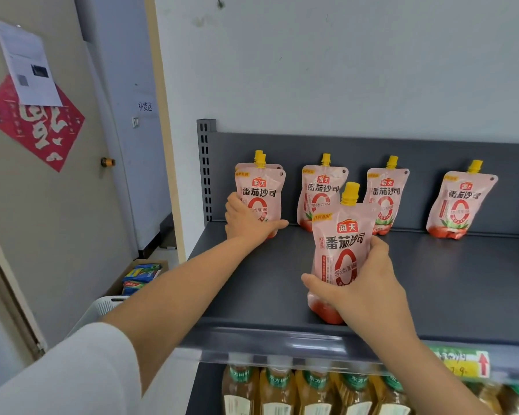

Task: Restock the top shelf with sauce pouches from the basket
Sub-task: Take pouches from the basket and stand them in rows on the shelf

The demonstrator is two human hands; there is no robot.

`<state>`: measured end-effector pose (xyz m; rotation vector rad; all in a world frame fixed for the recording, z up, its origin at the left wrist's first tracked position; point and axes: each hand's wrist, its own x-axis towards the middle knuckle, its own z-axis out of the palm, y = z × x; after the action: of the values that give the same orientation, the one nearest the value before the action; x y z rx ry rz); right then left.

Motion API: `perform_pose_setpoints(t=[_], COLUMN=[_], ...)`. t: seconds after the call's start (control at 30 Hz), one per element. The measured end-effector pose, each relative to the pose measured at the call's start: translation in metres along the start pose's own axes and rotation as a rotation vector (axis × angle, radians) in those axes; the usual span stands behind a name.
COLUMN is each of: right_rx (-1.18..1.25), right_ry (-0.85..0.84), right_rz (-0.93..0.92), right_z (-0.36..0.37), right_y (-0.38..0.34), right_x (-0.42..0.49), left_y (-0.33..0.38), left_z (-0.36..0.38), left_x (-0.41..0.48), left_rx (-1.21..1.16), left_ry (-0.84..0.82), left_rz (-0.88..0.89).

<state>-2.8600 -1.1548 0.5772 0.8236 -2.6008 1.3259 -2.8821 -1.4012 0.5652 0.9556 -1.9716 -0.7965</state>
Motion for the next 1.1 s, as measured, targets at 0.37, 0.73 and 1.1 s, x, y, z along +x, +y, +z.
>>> perform_pose_setpoints(t=[0.37, 0.73, 1.1], right_rx=[-0.118, 0.18, 0.165], right_ry=[-0.021, -0.026, -0.474], right_rz=[-0.075, -0.101, -0.069], right_z=[0.033, 0.103, 0.069], right_y=[-0.033, -0.083, -0.039], right_x=[0.031, 0.063, 0.098], left_y=[-0.018, -0.03, -0.041], left_z=[-0.079, -0.099, -0.095], left_x=[-0.018, -0.027, -0.004], left_rx=[0.102, -0.178, -0.045], left_ry=[0.063, -0.715, -0.71], left_rz=[0.387, 0.306, 0.269])
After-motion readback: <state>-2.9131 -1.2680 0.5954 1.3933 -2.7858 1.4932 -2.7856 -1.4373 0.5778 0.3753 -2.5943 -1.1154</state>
